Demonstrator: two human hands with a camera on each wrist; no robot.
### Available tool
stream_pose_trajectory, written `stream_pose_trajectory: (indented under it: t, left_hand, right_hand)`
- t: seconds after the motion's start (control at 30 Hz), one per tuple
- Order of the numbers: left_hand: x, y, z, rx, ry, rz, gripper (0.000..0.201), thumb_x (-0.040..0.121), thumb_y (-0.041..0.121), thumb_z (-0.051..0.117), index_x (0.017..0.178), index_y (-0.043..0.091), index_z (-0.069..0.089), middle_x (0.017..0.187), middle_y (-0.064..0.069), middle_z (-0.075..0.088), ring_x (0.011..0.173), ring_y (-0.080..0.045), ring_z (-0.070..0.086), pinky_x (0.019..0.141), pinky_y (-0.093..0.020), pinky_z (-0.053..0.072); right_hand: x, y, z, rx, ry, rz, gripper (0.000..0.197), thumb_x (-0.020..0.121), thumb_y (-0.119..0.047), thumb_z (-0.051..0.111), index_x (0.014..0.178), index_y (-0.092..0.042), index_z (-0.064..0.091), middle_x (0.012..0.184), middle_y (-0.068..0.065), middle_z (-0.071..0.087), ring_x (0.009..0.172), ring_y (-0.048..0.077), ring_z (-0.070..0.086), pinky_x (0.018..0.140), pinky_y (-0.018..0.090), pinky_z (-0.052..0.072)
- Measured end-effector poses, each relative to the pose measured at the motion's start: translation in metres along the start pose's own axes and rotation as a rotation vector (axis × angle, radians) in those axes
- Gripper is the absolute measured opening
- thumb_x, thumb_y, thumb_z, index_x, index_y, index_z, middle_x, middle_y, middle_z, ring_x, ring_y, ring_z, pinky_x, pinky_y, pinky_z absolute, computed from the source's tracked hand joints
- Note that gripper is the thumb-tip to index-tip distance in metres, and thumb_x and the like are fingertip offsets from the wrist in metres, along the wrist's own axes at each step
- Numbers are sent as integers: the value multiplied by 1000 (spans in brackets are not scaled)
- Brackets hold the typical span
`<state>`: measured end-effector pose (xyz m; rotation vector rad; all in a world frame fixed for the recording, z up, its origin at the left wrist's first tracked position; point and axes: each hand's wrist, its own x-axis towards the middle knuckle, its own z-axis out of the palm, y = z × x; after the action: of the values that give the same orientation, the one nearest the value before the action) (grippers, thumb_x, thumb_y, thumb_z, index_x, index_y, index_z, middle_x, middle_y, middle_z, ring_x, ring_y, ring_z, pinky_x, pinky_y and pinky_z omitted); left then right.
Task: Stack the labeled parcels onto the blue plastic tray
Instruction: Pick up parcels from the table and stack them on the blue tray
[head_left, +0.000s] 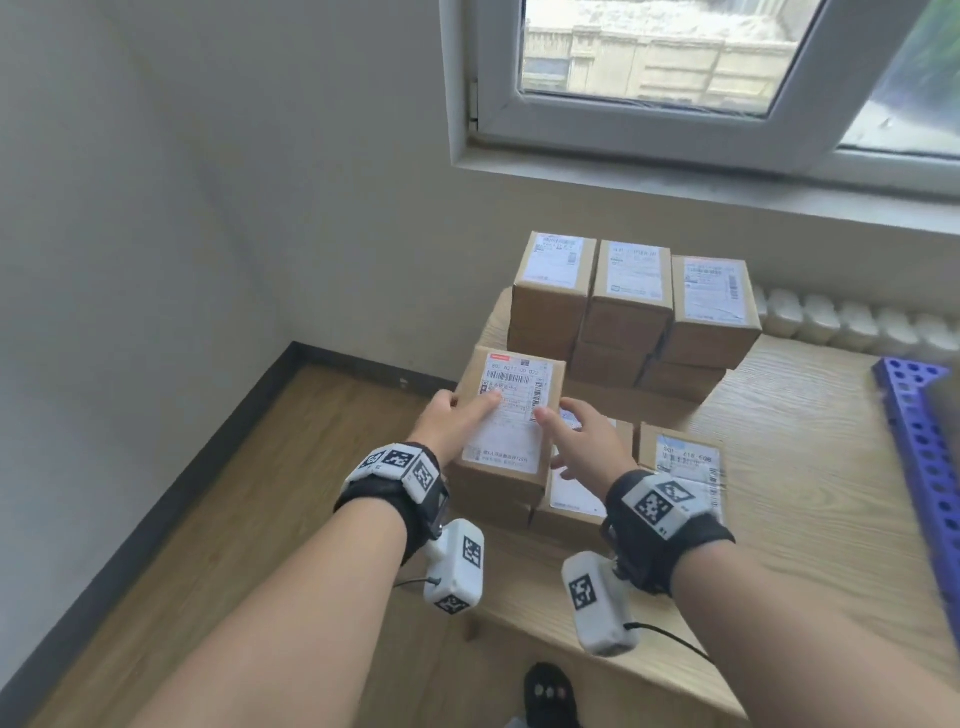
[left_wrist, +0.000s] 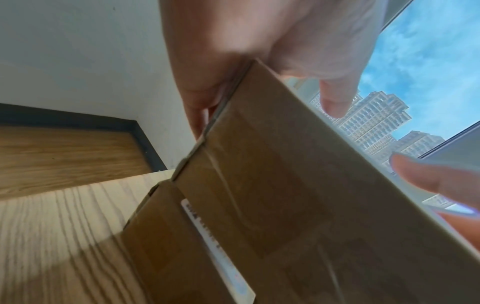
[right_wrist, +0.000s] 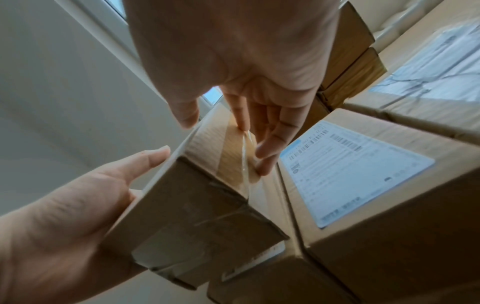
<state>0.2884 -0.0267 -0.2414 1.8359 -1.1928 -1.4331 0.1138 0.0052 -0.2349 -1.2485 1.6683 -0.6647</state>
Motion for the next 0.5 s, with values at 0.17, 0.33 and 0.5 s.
stream_pose_trajectory:
  t: [0.17,0.33,0.5]
  left_hand:
    - [-7,16,4,-102,-92,61,56,91,52,59,130,18,37,112,-6,66,96,-22,70,83,-38,58]
    - [-19,27,38,-126,-204,123,56,94,52,55,137,24,34,114,-5,65,97,-22,69,84,-39,59]
    - [-28,44,84,-112,-324,214,69,91,51,59,146,19,31,124,-6,64,101,-22,69,82,-38,59]
  right_hand:
    - [-16,-3,-11,96,112,-33,49,97,-44,51,141,-23,45,117,-2,64,85,10,64,61,23,51]
    - [-35,13,-39,138,245,-9,55,94,-48,54,143,-23,44,119,3,65,100,20,65,82,39,57]
    - [-61,41,-78,218,340,25,55,93,-47,57,142,-24,44,117,6,65,101,21,66,75,38,58]
